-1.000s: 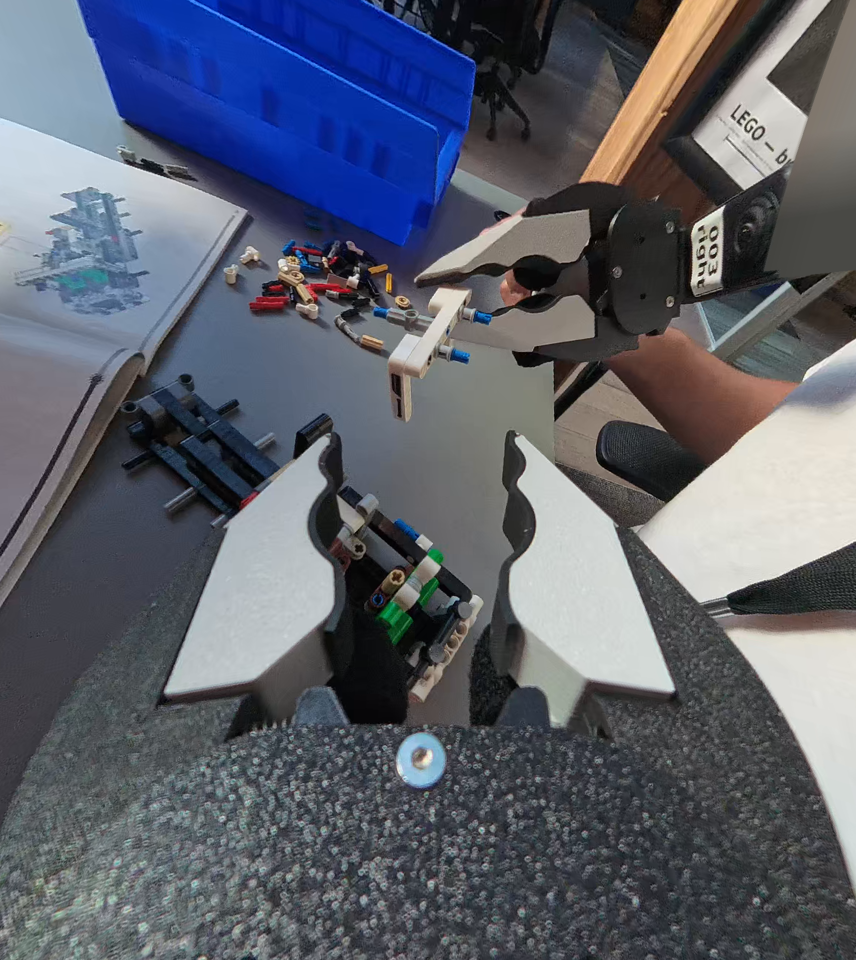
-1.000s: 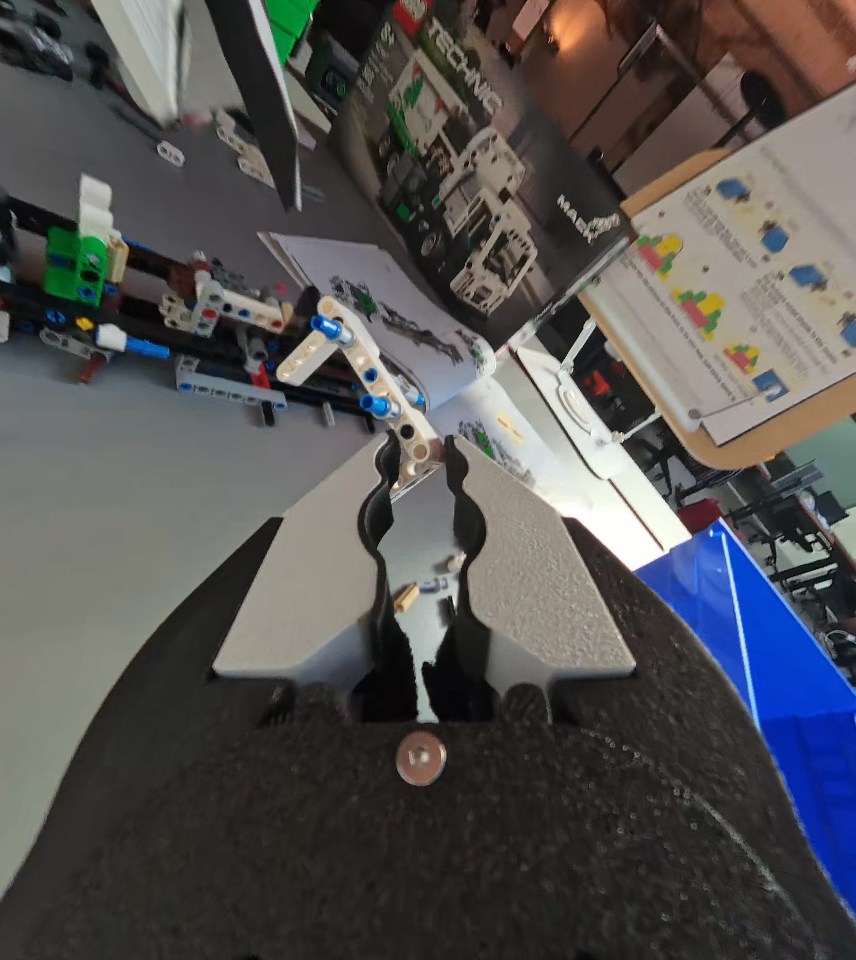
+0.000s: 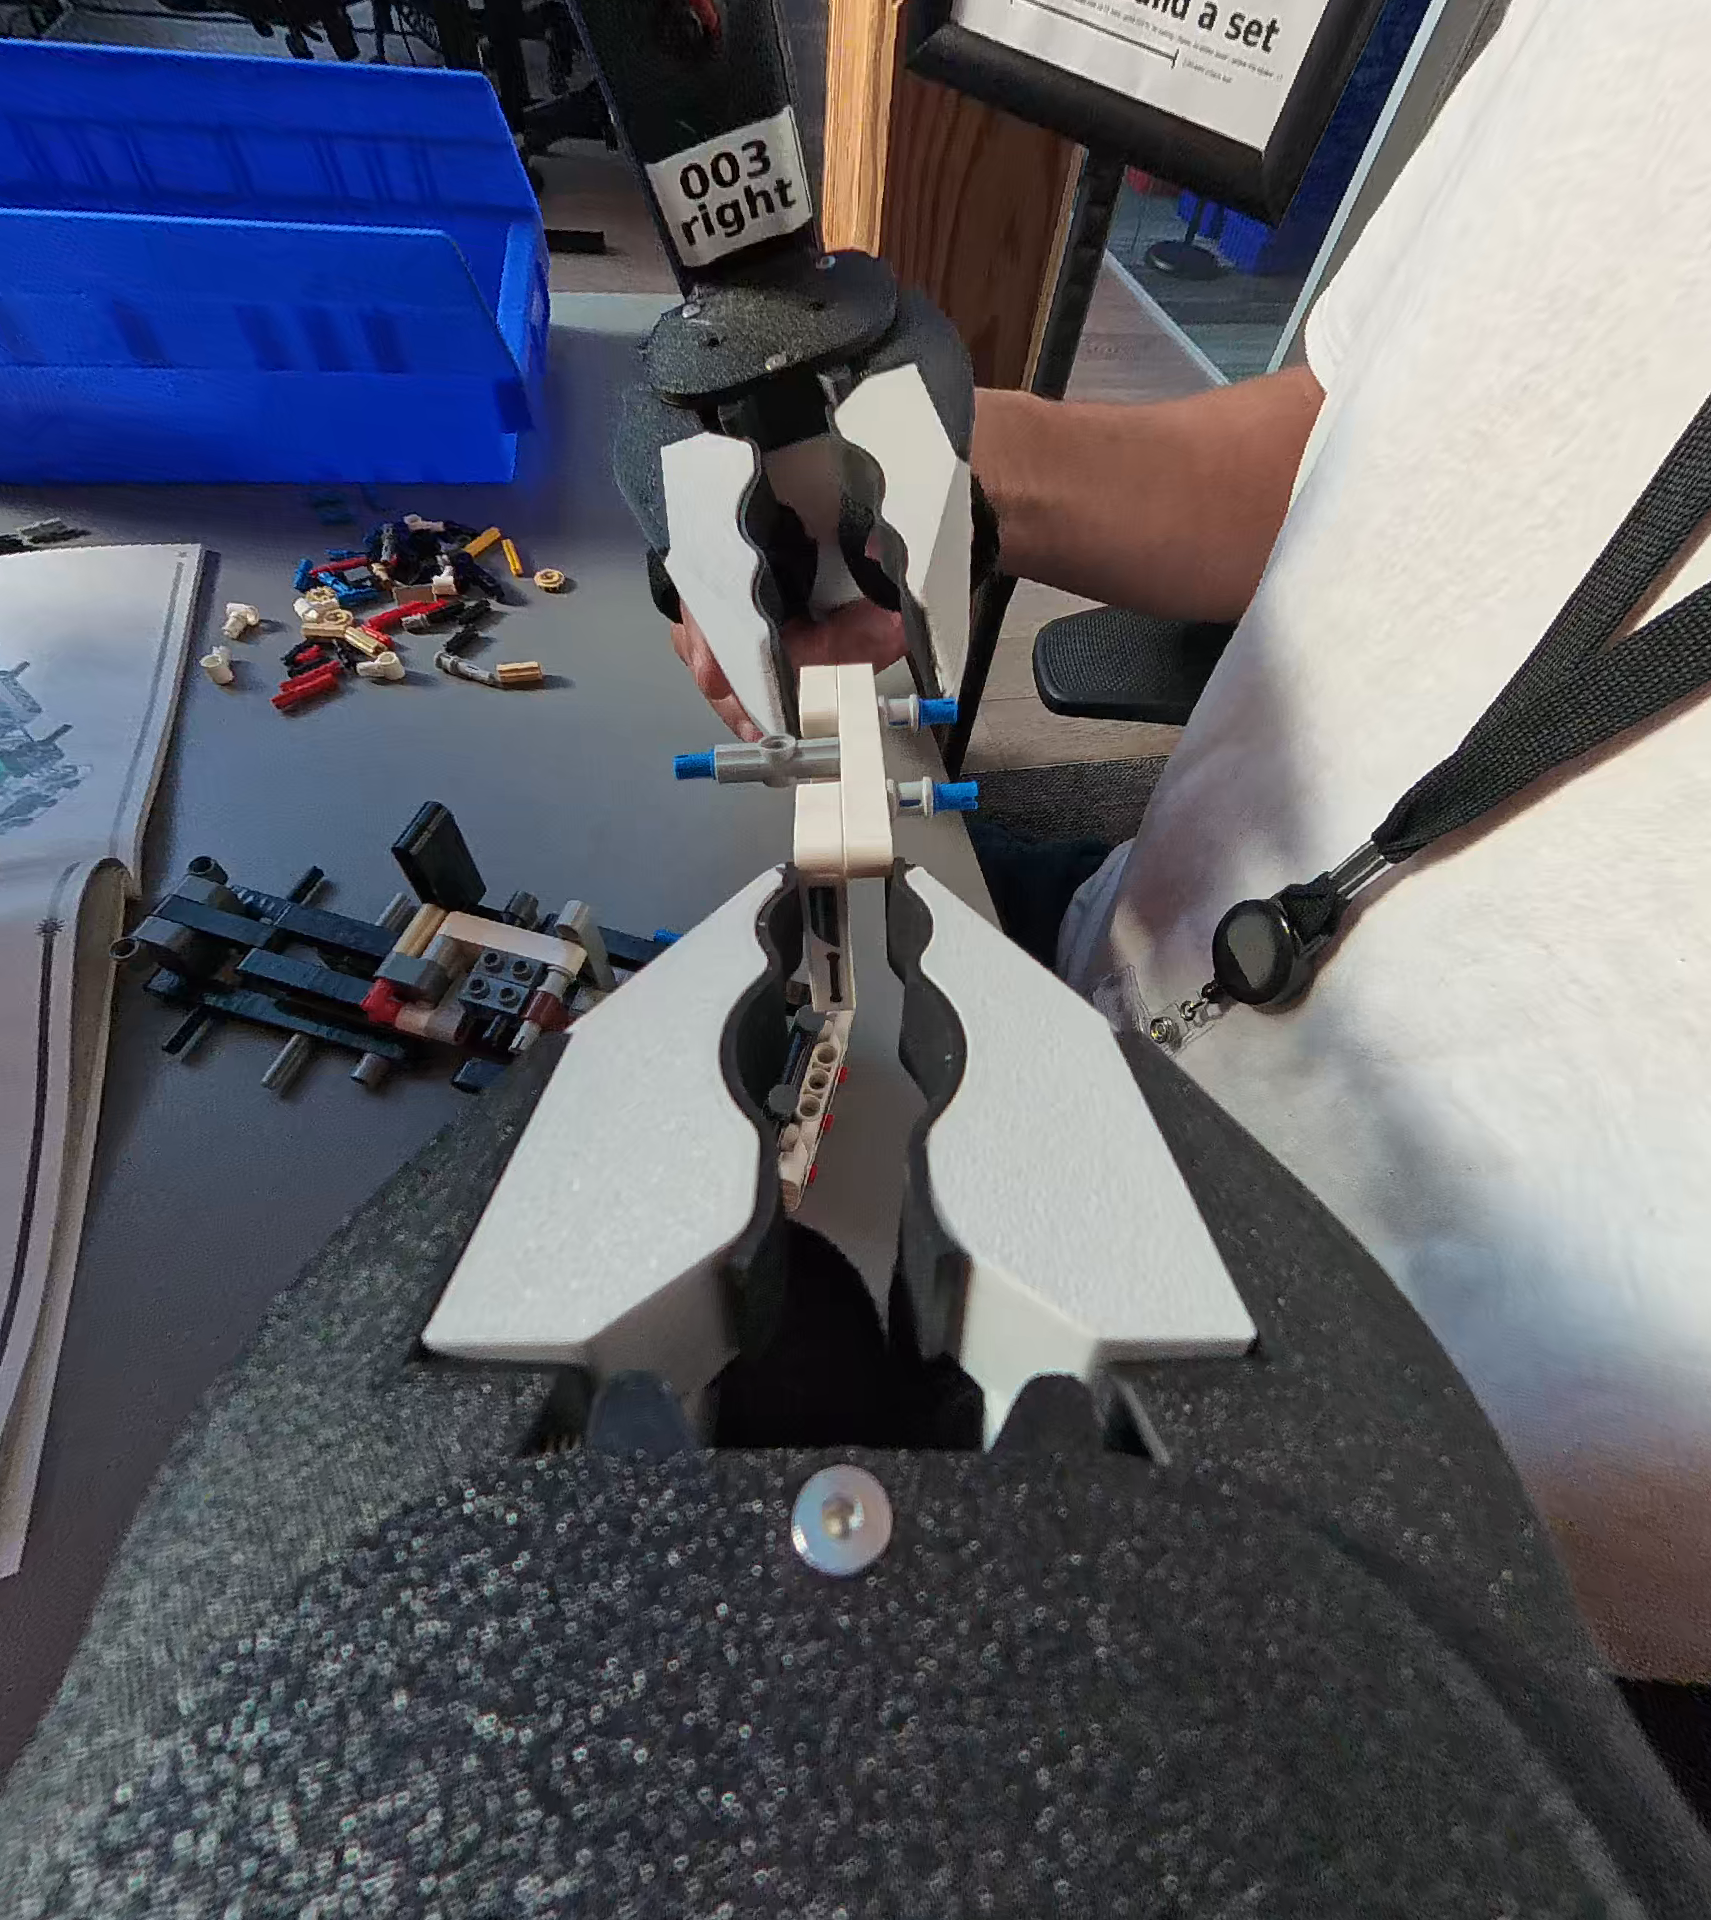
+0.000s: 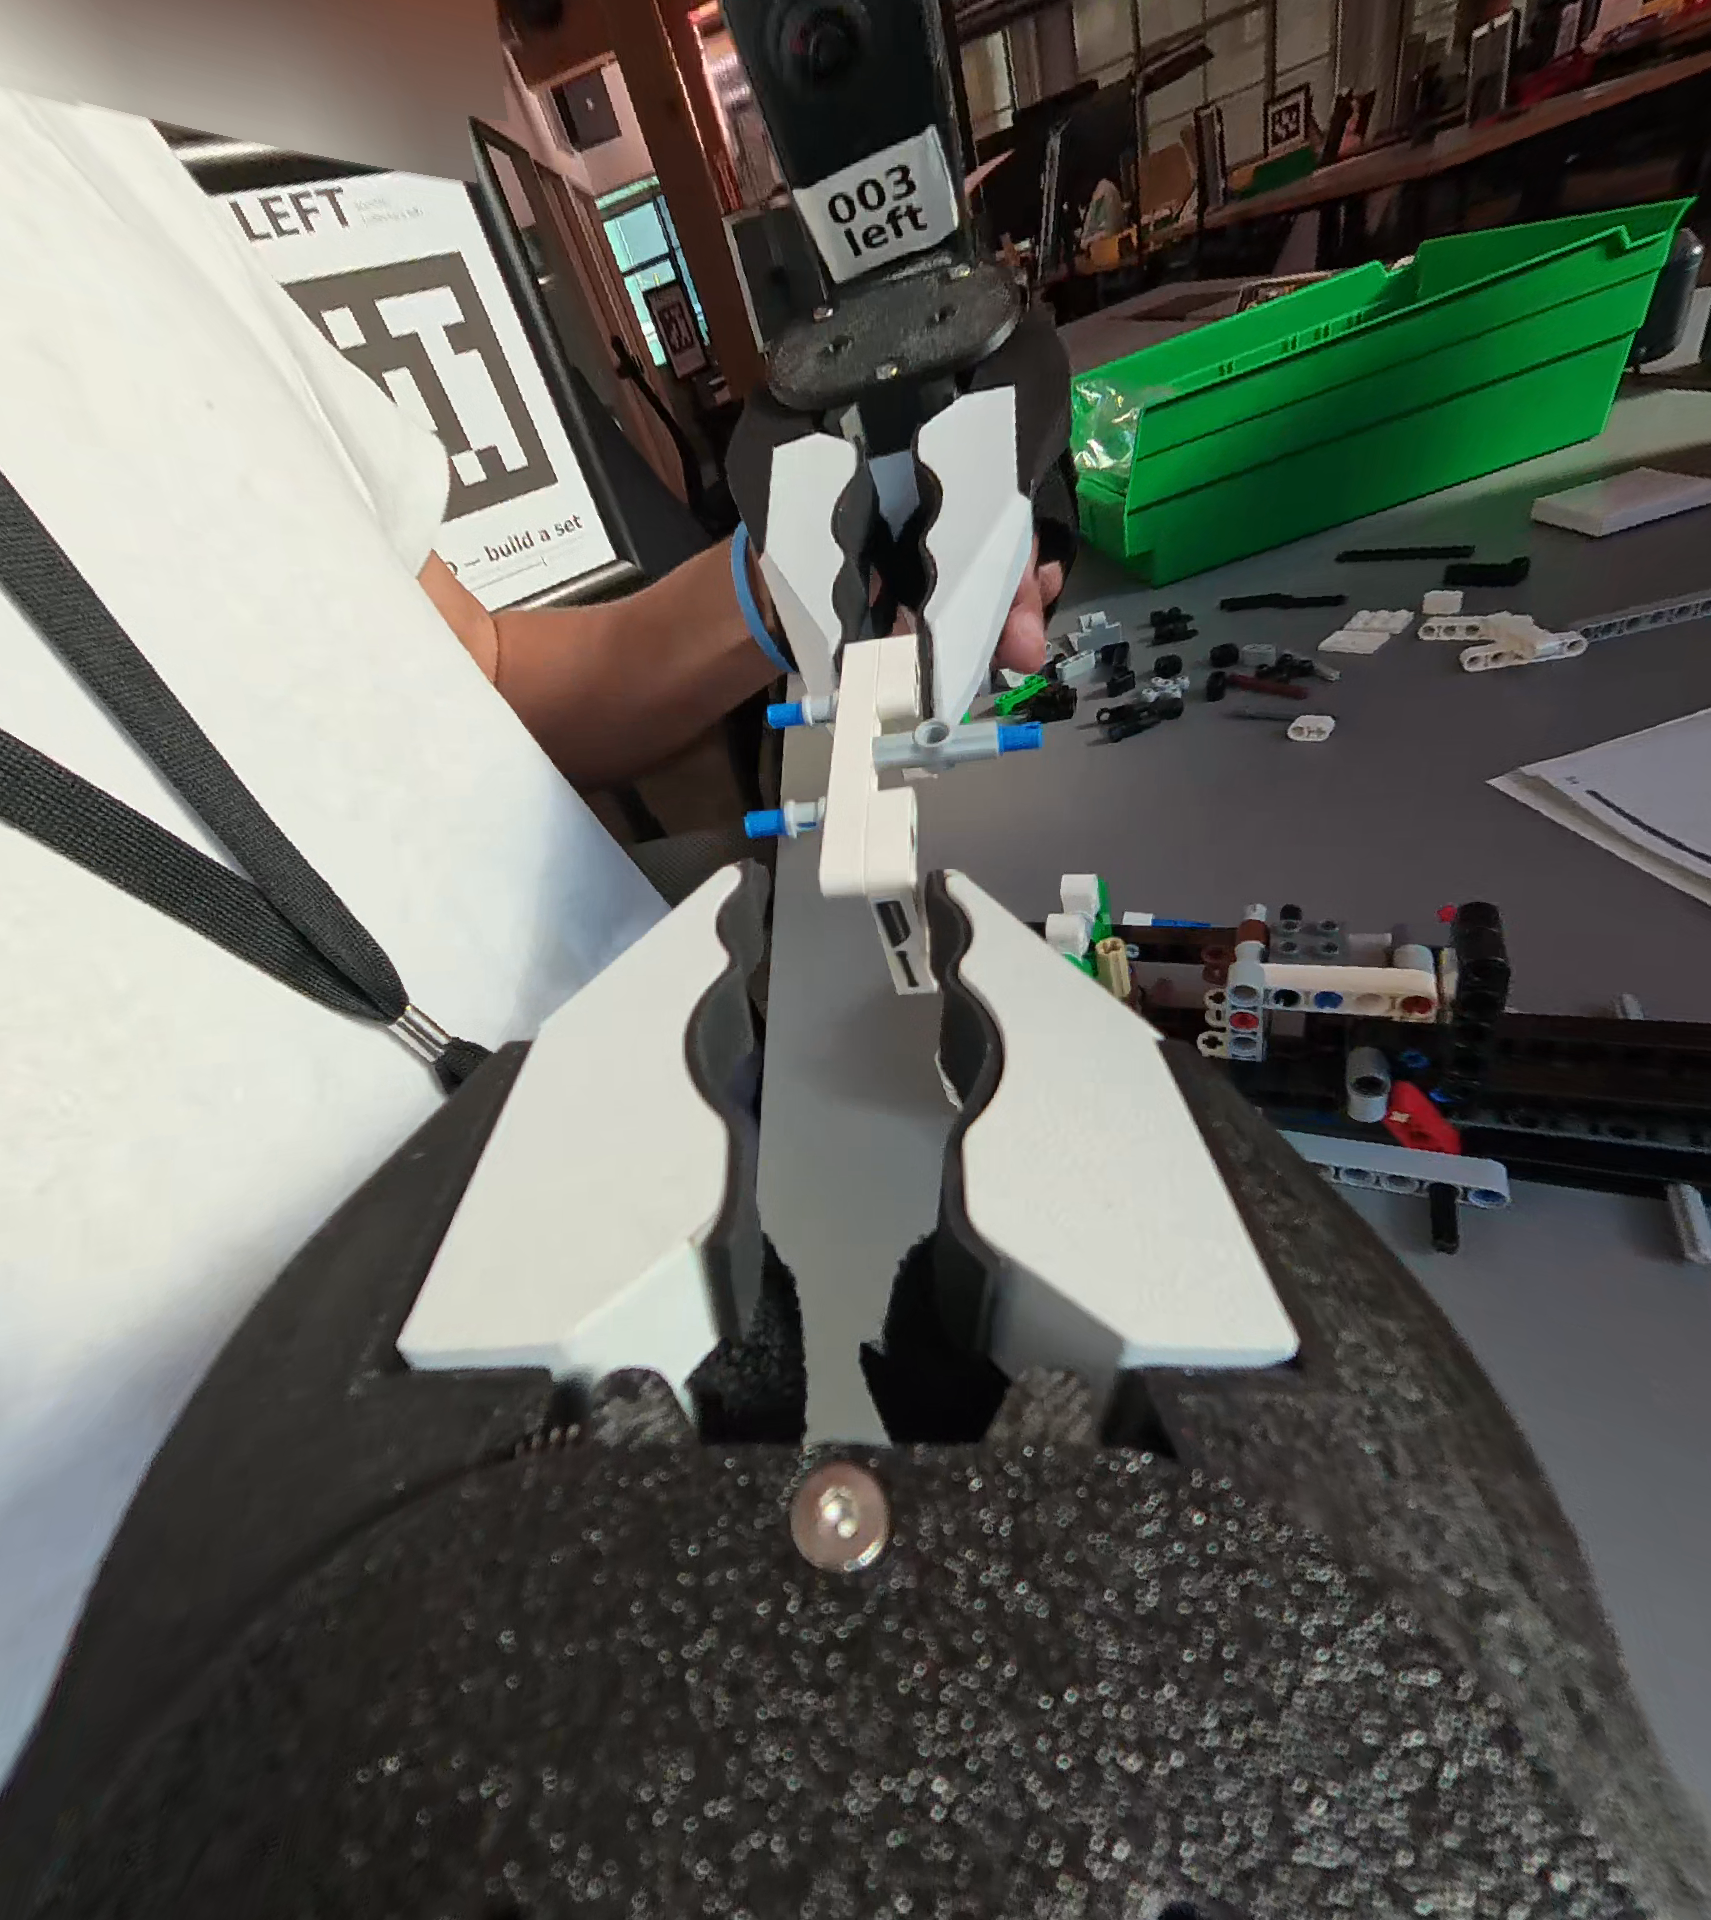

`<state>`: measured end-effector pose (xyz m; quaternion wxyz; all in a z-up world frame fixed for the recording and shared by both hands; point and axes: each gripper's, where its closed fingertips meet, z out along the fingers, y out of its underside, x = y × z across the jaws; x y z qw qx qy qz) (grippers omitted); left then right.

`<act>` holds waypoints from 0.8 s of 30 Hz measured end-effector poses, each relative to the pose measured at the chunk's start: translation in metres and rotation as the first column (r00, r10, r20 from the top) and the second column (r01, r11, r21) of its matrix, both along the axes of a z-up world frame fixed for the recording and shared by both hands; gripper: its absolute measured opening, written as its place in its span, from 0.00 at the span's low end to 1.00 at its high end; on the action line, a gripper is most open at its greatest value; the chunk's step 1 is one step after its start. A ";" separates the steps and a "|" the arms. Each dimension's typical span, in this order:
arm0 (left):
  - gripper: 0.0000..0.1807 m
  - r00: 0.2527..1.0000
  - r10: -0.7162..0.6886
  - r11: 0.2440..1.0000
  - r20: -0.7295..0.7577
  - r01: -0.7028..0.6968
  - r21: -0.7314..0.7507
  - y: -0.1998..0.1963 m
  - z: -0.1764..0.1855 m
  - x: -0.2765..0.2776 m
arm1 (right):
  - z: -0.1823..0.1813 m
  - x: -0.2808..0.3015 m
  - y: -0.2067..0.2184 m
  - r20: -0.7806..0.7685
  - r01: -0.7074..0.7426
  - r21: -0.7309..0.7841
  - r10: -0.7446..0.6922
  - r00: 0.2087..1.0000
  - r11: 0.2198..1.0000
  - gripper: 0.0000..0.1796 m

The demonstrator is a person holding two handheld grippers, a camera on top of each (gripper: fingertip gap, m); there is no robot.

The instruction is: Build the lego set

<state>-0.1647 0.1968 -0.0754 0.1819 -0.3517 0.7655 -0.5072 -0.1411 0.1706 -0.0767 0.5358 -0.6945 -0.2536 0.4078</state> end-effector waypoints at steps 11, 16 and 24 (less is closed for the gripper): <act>0.11 0.997 0.020 0.999 -0.078 -0.023 -0.036 0.000 -0.012 -0.004 | -0.001 0.005 0.007 0.047 0.105 0.077 -0.109 0.993 0.991 0.09; 0.18 0.994 0.052 0.988 -0.099 -0.066 -0.140 0.007 -0.008 -0.001 | -0.002 0.010 0.013 0.153 0.165 0.154 -0.188 0.970 0.974 0.09; 0.09 0.989 0.060 0.990 -0.138 -0.077 -0.121 0.016 -0.014 0.002 | -0.010 0.006 0.021 0.241 0.144 0.188 -0.187 0.952 0.972 0.08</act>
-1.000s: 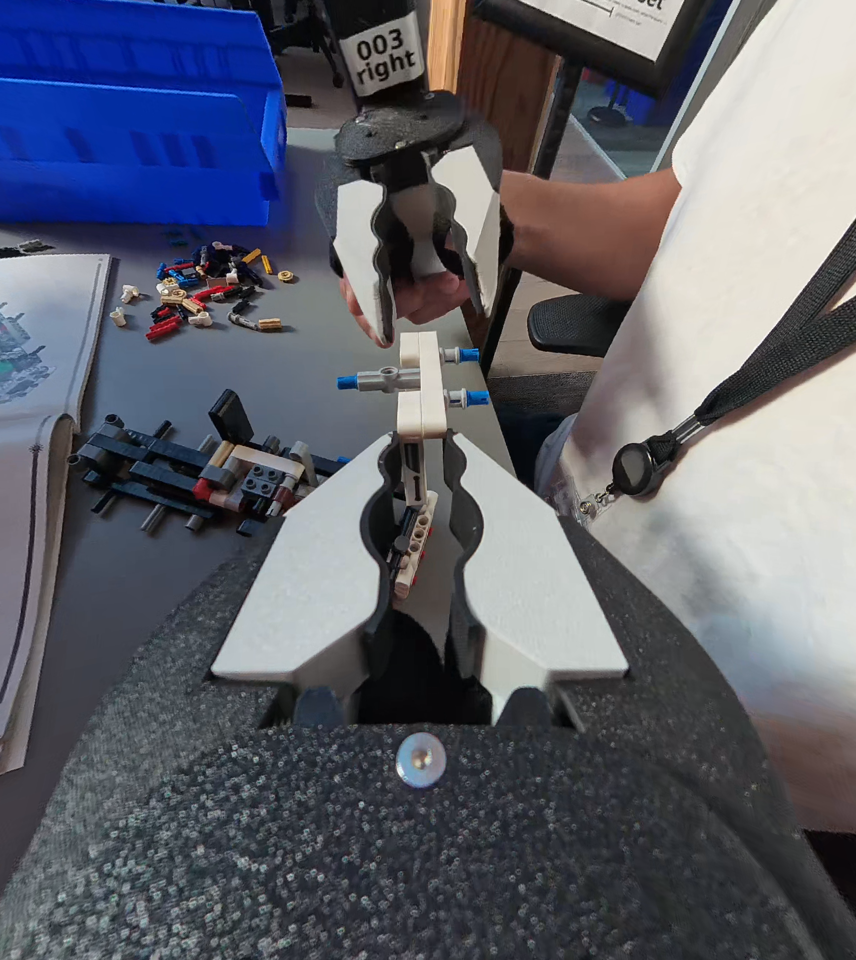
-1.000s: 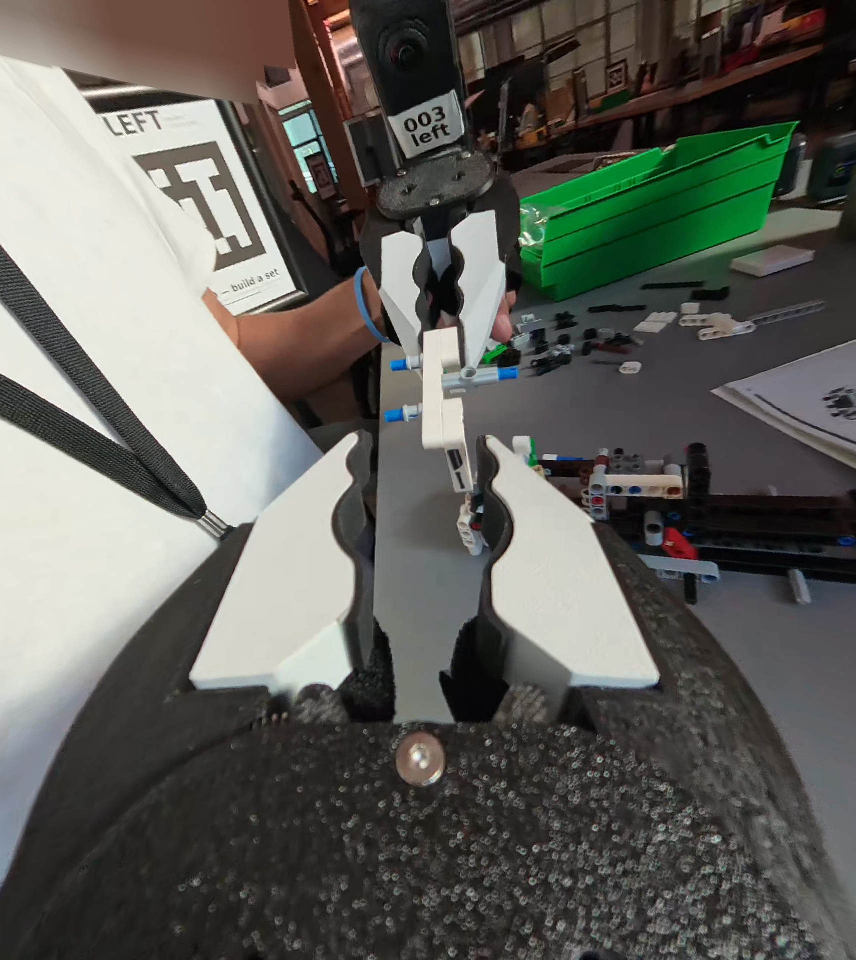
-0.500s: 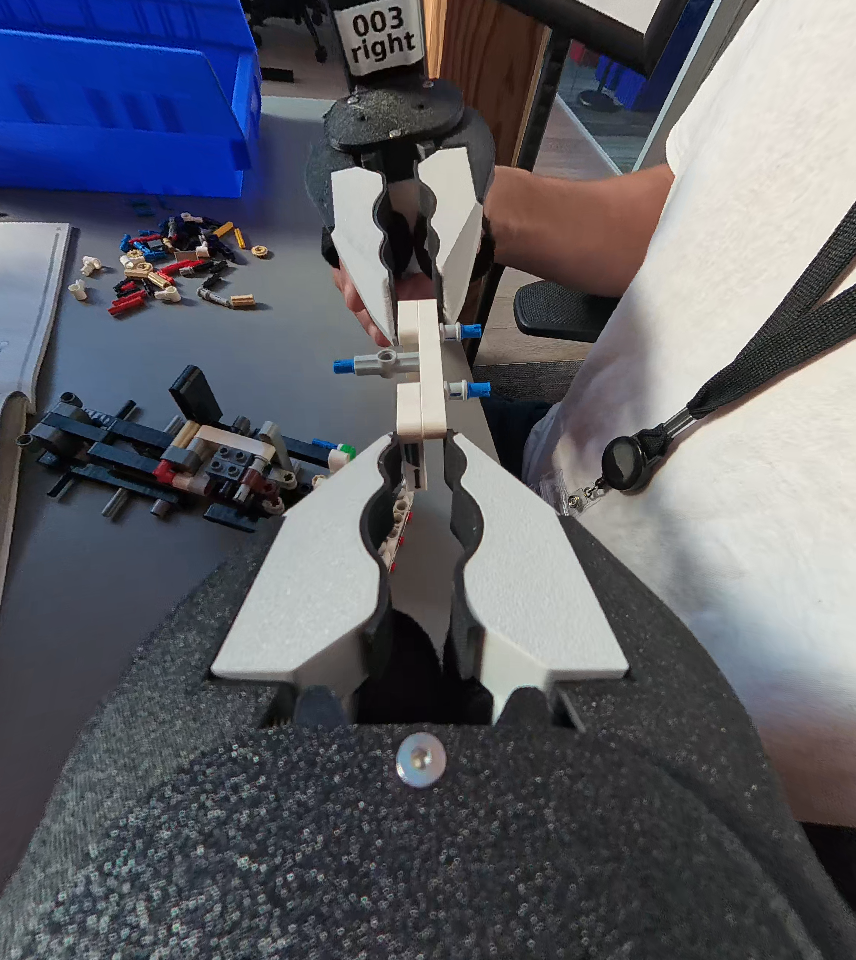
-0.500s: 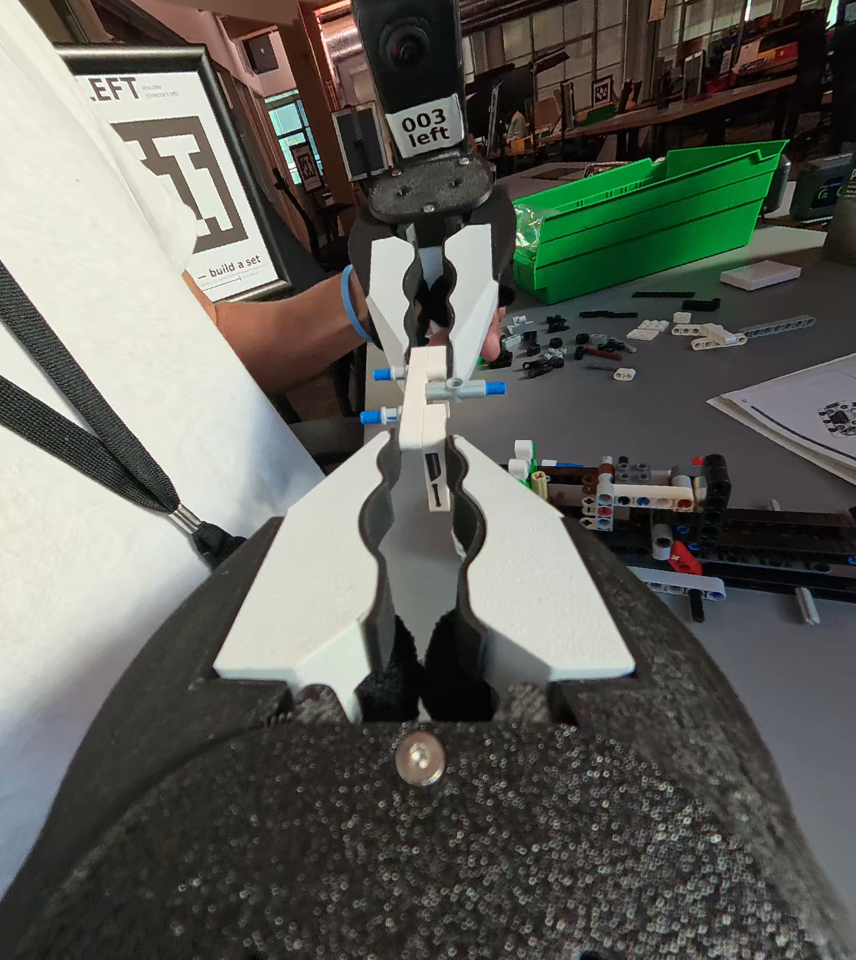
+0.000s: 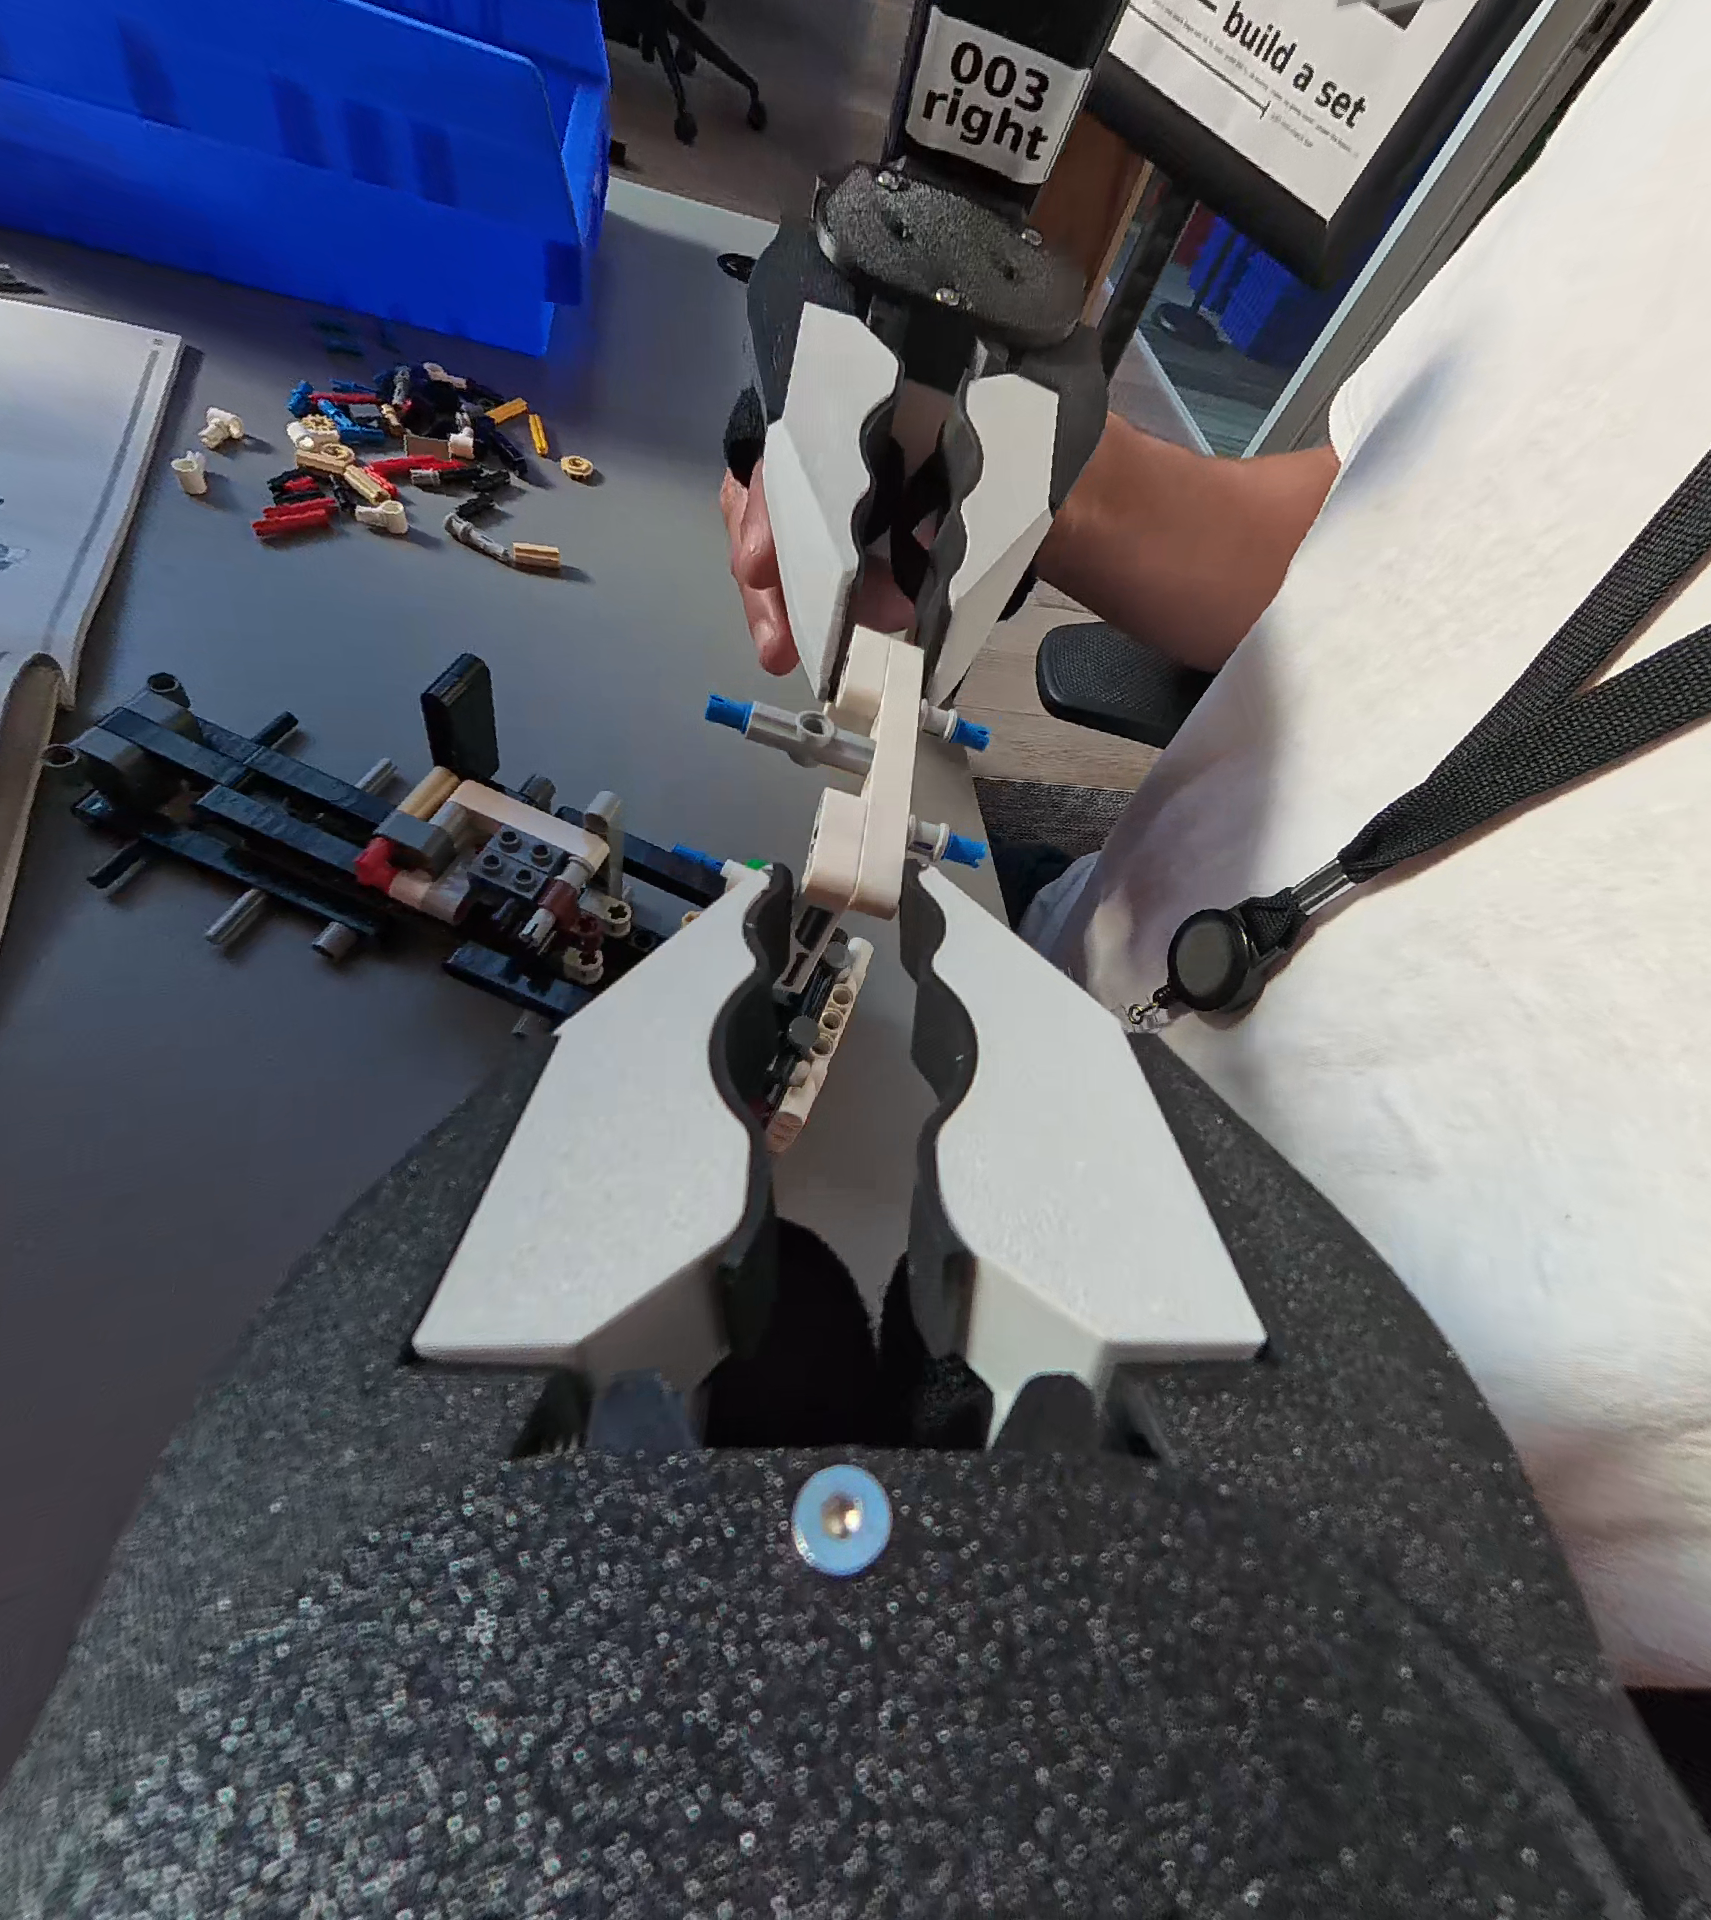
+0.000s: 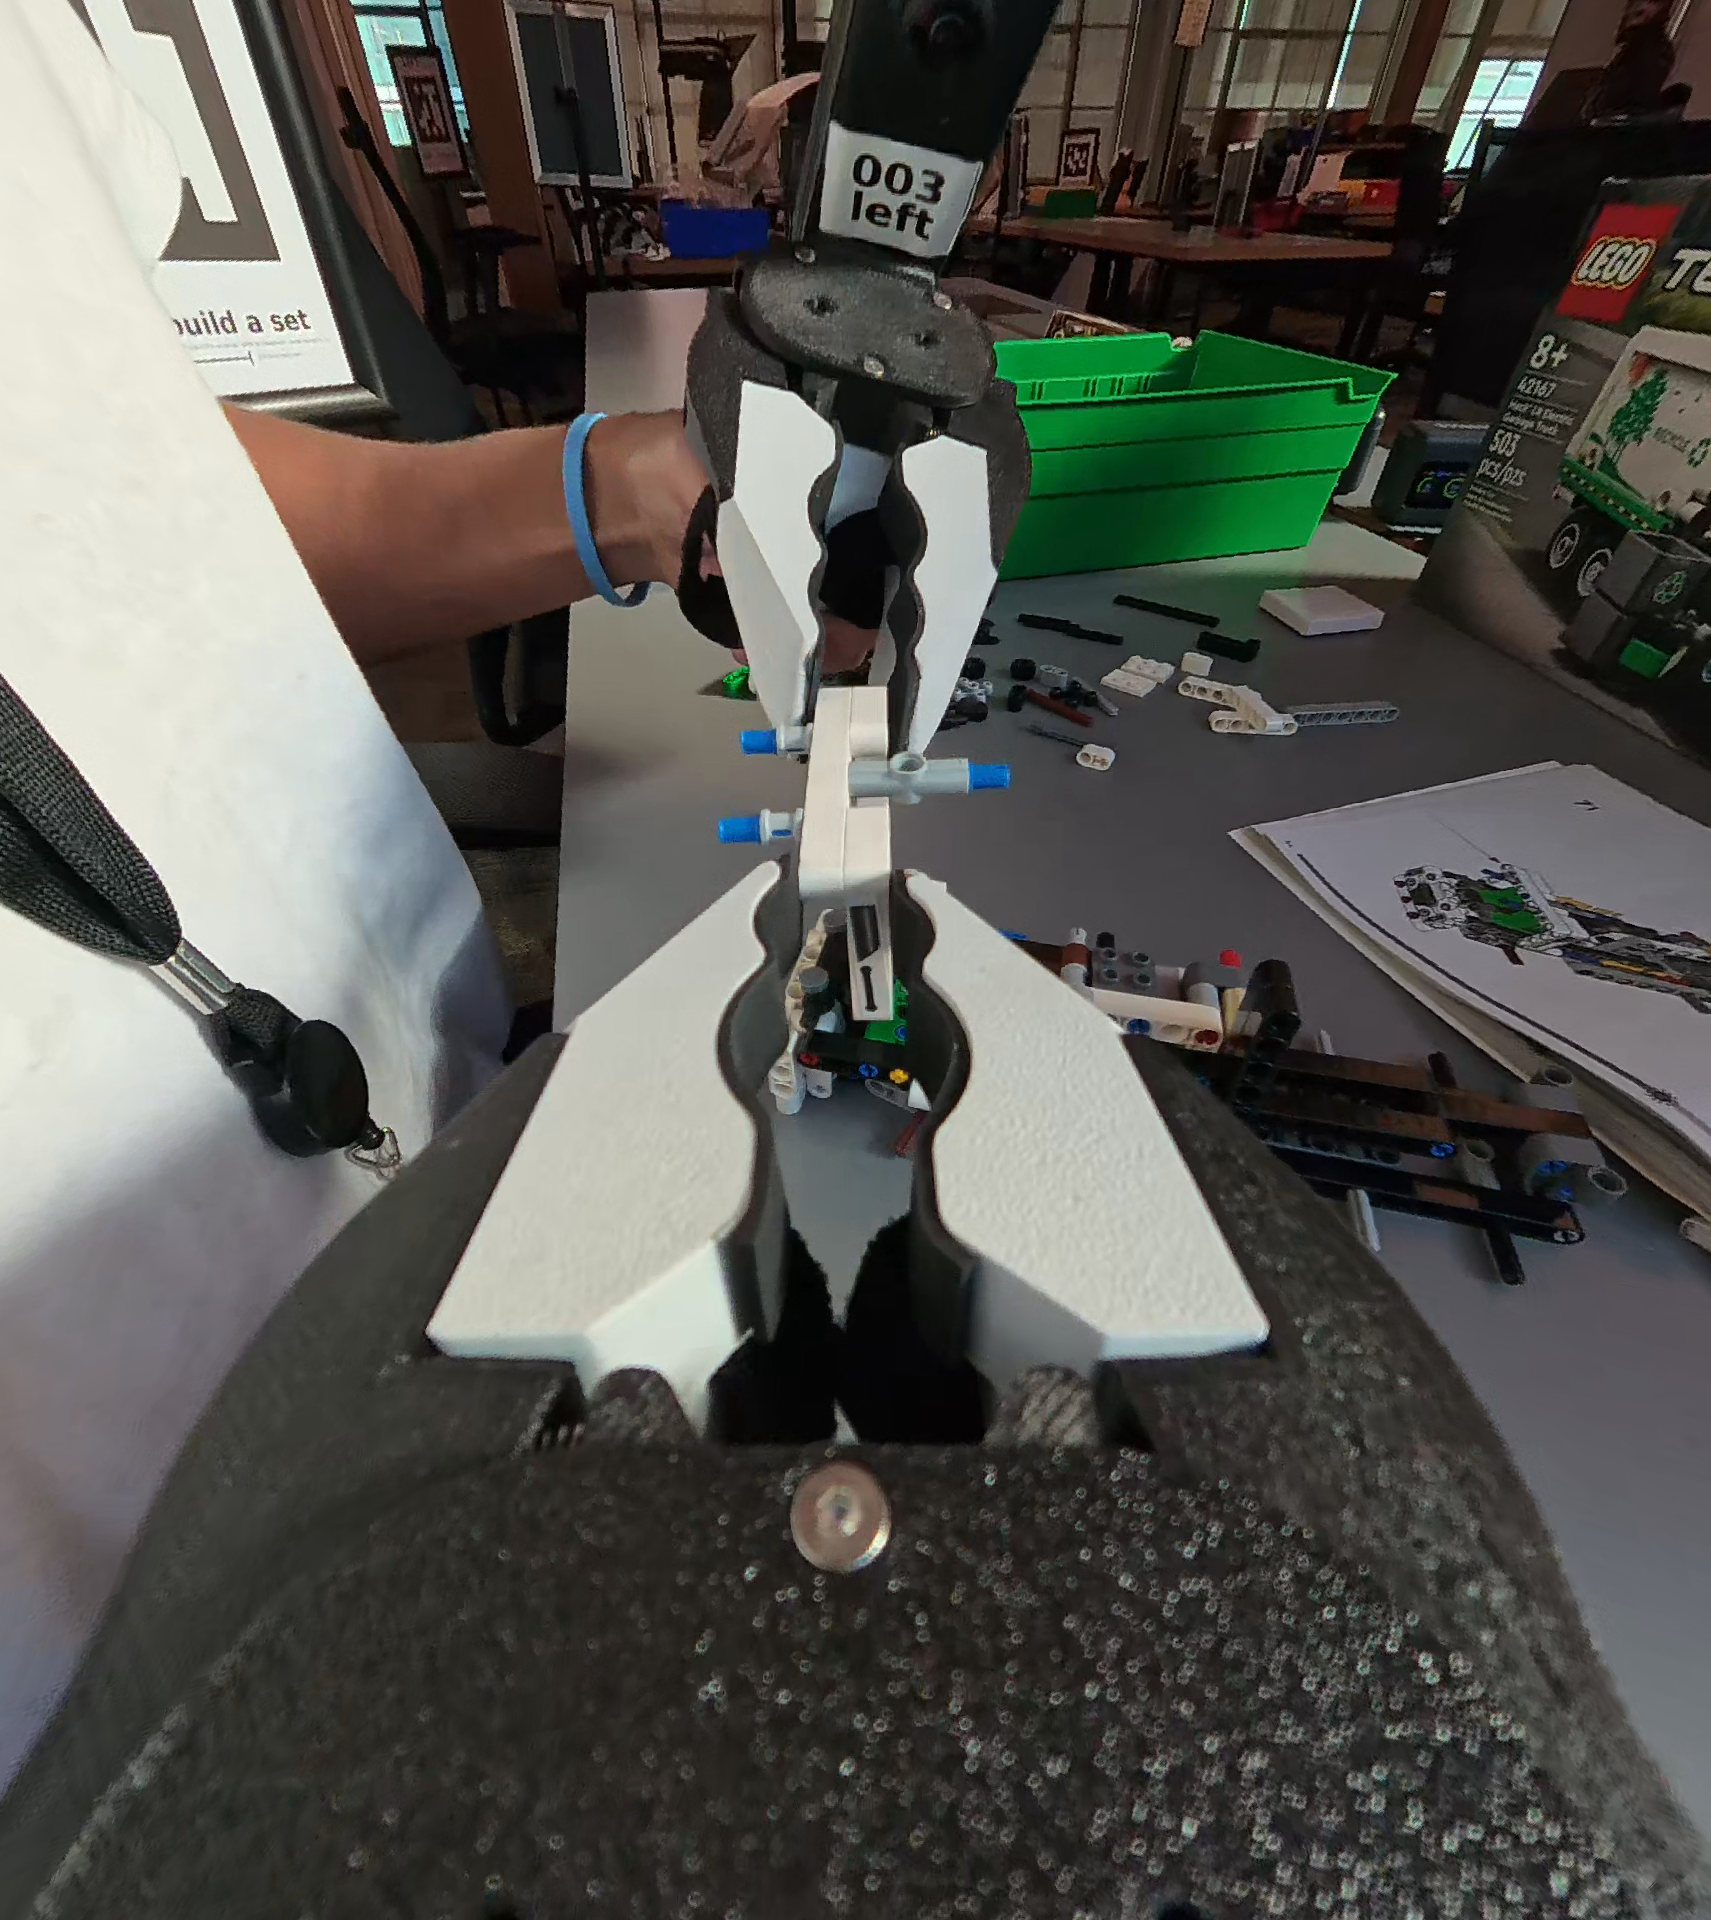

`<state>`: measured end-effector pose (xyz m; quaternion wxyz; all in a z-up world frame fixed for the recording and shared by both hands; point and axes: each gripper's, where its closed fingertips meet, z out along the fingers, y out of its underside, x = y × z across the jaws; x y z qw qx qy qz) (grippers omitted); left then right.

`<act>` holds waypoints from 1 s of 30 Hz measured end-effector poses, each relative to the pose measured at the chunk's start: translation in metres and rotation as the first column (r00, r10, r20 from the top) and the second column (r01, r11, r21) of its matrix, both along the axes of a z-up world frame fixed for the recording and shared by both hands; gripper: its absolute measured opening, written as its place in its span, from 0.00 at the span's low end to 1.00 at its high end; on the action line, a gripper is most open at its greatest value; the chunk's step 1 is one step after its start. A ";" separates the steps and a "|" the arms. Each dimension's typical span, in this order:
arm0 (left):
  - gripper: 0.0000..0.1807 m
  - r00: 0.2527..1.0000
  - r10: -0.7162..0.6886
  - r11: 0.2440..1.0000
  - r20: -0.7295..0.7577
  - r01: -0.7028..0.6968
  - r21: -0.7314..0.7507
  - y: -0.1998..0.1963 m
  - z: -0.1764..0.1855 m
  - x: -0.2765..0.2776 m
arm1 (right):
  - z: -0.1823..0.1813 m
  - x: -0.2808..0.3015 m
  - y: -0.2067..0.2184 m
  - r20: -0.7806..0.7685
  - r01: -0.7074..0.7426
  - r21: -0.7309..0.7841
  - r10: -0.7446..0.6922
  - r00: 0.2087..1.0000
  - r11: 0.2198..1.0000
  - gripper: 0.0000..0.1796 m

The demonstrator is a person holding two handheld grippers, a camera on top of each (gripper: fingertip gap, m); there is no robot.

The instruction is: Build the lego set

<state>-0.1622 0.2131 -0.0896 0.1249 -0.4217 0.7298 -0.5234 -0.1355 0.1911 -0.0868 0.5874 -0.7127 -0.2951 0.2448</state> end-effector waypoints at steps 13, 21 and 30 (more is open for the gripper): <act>0.07 1.000 -0.005 0.995 -0.016 0.006 0.100 0.018 -0.013 0.006 | -0.018 0.008 0.015 0.046 0.034 -0.093 -0.030 0.998 0.995 0.10; 0.07 0.991 -0.041 0.976 0.128 0.012 0.219 0.045 -0.001 0.018 | -0.004 0.029 0.019 -0.041 0.115 -0.075 -0.118 0.992 0.991 0.17; 0.07 0.971 -0.198 0.934 0.134 0.145 0.328 0.045 -0.015 0.028 | -0.016 0.028 0.030 0.038 0.215 -0.069 -0.213 0.976 0.974 0.17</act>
